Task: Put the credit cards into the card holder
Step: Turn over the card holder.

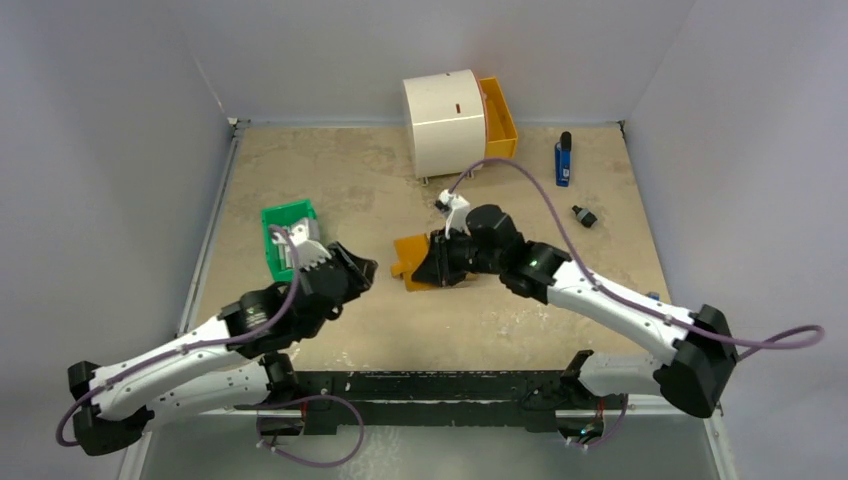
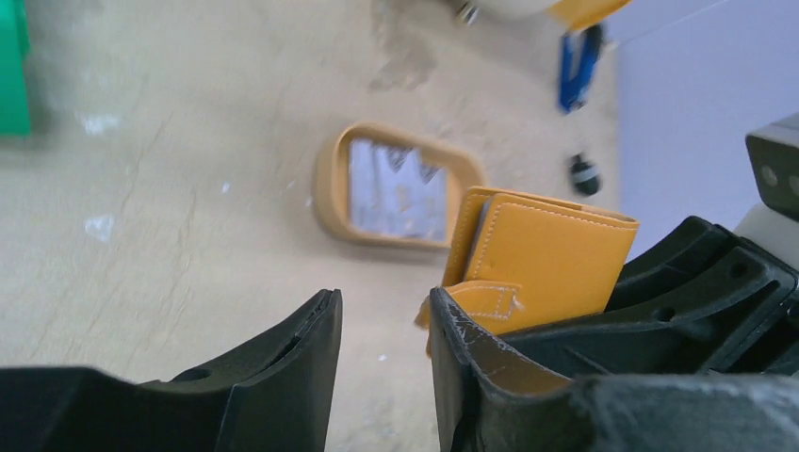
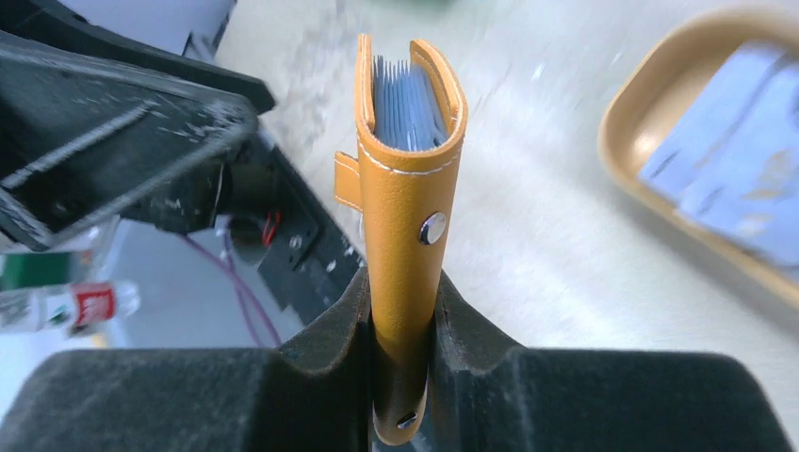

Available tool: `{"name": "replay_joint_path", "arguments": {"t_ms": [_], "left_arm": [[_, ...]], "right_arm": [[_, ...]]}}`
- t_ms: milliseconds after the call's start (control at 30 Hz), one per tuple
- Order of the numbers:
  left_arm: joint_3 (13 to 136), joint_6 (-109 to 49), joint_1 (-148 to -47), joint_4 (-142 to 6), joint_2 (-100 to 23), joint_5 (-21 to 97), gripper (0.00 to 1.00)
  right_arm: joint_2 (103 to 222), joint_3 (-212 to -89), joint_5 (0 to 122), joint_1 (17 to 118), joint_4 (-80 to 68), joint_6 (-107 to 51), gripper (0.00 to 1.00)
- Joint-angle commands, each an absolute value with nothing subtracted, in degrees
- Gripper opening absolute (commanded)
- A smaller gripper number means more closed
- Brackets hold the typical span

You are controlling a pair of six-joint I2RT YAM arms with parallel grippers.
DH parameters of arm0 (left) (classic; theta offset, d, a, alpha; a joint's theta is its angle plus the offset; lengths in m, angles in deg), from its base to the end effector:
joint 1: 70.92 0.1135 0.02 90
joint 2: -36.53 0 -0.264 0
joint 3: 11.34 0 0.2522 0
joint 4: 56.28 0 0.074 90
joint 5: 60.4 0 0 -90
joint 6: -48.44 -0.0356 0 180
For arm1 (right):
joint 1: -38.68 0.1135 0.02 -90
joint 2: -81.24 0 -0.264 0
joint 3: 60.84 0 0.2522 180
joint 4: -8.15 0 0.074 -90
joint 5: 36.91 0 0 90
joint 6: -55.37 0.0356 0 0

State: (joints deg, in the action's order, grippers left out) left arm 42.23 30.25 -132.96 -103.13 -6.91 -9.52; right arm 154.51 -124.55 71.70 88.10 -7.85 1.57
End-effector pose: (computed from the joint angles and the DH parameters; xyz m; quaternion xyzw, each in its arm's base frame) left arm 0.0939 -0.1291 0.2786 -0.2213 0.8264 -0.2714 0.4409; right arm 0.1800 0.2276 0.2780 -0.1817 0.8194 0.4579 0.2930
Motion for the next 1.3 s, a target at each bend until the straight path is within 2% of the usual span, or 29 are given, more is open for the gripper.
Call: {"name": "replay_joint_path", "arguments": {"t_ms": [0,67,167,233,333,433,533,667,833,1033,1267], "left_arm": [[54.17,21.61,-132.91,-111.71,-4.41,-18.67,0.39],[58.53,18.16,-132.90,-108.69,-3.95,-21.16,0.41],[61.43,11.63,-132.93,-98.60,-3.24,-22.05,0.50],[62.90,8.55,-132.88,-91.44,-3.53,-20.31,0.61],[66.63,5.36,-132.88,-84.44,-6.10,-14.44,0.65],[72.06,3.99,-132.93,-83.24,-11.16,-9.54,0.68],[76.38,2.40,-132.88,-83.25,-15.23,-5.85,0.70],[79.55,1.23,-132.88,-81.30,-18.02,-4.25,0.70],[80.34,1.49,-132.93,-76.05,-18.83,-2.17,0.70],[83.75,2.35,-132.88,-82.52,-21.99,-4.33,0.72],[83.49,4.13,-132.88,-80.45,-23.33,-1.01,0.75]], "right_arm": [[148.77,-138.16,55.97,87.98,-26.94,-17.98,0.00],[147.92,-144.50,49.35,88.05,-29.34,-24.91,0.00],[145.32,-148.12,38.91,88.68,-24.96,-37.81,0.00],[143.26,-148.38,32.02,89.57,-17.51,-47.65,0.00],[142.67,-148.97,22.49,91.32,-8.21,-64.01,0.00],[142.92,-144.86,12.75,93.33,9.38,-83.39,0.00],[143.02,-137.63,10.72,95.82,32.22,-105.38,0.00],[143.00,-129.51,14.50,98.52,49.28,-126.53,0.00],[142.09,-126.25,16.64,101.21,50.85,-130.48,0.00],[144.67,-123.70,17.29,105.27,55.84,-136.42,0.00],[147.22,-123.78,18.13,107.75,59.53,-139.68,0.00]]}}
